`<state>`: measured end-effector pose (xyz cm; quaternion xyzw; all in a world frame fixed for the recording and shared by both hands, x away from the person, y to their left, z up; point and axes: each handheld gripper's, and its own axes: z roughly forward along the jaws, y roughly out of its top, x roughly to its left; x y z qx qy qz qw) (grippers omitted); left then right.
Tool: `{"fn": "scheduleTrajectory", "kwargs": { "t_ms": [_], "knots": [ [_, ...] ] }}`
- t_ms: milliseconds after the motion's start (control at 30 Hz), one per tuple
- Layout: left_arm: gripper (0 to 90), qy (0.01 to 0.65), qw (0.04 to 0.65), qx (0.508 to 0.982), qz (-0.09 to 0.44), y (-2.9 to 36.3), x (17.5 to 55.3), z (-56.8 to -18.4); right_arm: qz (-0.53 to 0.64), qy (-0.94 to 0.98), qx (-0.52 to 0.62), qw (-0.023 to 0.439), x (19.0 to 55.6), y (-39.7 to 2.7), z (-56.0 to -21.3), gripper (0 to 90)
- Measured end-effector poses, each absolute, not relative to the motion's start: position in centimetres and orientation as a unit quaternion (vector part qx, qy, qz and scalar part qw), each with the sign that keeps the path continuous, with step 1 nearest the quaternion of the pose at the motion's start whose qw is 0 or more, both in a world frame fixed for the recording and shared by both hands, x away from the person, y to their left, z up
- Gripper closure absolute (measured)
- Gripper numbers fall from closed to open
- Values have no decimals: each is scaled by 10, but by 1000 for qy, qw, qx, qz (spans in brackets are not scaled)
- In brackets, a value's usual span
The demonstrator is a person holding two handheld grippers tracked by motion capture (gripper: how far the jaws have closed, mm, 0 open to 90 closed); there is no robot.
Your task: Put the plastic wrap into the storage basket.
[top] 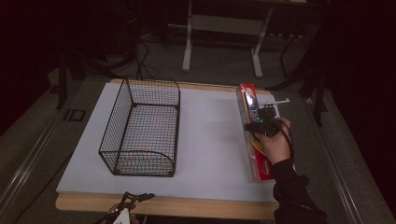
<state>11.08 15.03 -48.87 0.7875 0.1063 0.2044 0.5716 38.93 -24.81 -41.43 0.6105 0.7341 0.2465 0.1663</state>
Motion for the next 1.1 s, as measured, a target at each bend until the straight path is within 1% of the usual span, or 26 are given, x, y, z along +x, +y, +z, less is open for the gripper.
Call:
{"fn": "scheduleTrajectory", "kwargs": {
  "t_ms": [400,633,1100],
  "knots": [
    [1,108,575,785,204,150,111,-488,267,747,581,180,393,-215,-381,395],
    [1,107,575,785,204,151,110,-488,280,757,559,189,394,-186,-355,395],
    [1,104,577,784,203,151,110,-488,301,784,506,195,396,-135,-325,395]
  ]
}}
